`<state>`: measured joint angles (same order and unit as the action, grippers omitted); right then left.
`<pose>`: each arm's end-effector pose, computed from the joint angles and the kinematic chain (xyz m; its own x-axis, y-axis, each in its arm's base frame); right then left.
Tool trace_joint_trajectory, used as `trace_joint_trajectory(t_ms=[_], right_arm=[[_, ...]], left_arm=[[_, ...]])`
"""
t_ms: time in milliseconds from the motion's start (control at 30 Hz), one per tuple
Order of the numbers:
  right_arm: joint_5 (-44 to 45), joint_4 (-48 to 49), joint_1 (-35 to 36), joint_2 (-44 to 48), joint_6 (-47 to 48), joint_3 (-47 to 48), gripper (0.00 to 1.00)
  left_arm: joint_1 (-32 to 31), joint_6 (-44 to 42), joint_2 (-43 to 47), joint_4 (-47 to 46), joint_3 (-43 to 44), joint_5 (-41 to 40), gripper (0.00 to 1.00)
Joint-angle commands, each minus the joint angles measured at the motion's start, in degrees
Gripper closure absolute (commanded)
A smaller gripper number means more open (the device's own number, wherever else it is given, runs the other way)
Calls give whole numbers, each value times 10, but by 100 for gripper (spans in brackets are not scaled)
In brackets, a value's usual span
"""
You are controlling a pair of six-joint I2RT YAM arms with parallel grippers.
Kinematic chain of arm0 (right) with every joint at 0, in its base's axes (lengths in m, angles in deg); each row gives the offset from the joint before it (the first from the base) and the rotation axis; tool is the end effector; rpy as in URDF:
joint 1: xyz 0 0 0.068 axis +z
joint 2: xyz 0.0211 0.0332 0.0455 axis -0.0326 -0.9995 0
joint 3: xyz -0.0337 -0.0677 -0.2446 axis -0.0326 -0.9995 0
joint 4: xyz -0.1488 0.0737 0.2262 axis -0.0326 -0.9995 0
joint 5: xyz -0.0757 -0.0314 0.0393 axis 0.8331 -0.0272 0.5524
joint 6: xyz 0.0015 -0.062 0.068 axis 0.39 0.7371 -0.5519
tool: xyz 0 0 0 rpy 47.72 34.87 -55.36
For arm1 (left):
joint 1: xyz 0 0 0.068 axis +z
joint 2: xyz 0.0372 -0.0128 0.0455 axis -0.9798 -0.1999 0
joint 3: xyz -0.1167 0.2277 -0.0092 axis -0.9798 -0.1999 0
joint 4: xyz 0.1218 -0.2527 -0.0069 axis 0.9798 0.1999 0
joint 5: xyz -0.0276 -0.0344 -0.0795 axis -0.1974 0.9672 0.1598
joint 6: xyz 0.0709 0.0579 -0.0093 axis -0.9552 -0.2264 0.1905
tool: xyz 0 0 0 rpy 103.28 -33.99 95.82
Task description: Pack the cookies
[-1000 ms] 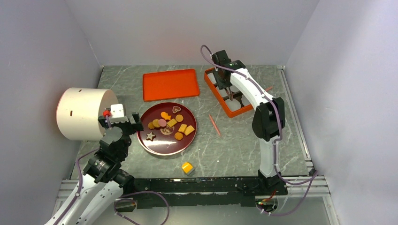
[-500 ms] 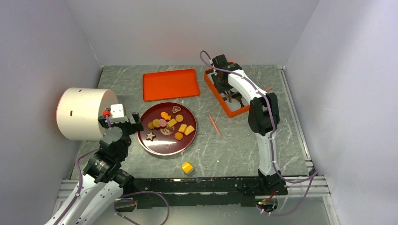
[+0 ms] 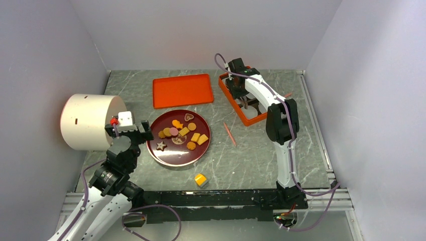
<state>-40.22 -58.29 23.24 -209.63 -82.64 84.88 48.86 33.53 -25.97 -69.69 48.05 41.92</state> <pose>0.4879 0.1782 0.1716 -0.7909 -0.3491 -0.5026 -0.3219 0.9358 -0.1435 0.1878 -0.0497 0.2909 -0.0937 -0.0777 -0.9926 -0.1382 0.9883 -0.0643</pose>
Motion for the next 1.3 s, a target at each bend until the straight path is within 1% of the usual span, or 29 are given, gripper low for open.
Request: trace_joint_trajectory(t_ms=[0, 100, 133, 367, 467, 633, 733, 1000, 1133, 1267], right_arm=[[-7, 27, -2, 3, 9, 25, 66], [-1, 26, -2, 3, 10, 26, 59], [3, 27, -2, 3, 10, 25, 58], [13, 29, -2, 18, 9, 15, 56], [15, 32, -2, 28, 10, 9, 53], [22, 32, -3, 39, 11, 2, 51], [22, 34, -2, 44, 13, -4, 47], [18, 30, -2, 73, 8, -13, 49], [14, 15, -1, 92, 5, -14, 51], [3, 15, 6, 125, -4, -38, 54]], left_arm=[[0, -9, 3, -19, -1, -4, 3], [1, -10, 5, -19, -1, -3, 4], [0, -9, 5, -19, -1, -3, 4], [0, -9, 5, -19, -1, -2, 4], [0, -9, 6, -19, -1, -1, 4], [0, -9, 7, -19, -1, 0, 4], [0, -8, 8, -19, -1, 1, 4], [0, -8, 10, -19, -1, 4, 3], [0, -7, 11, -19, 0, 6, 4], [0, -7, 12, -18, -1, 6, 4]])
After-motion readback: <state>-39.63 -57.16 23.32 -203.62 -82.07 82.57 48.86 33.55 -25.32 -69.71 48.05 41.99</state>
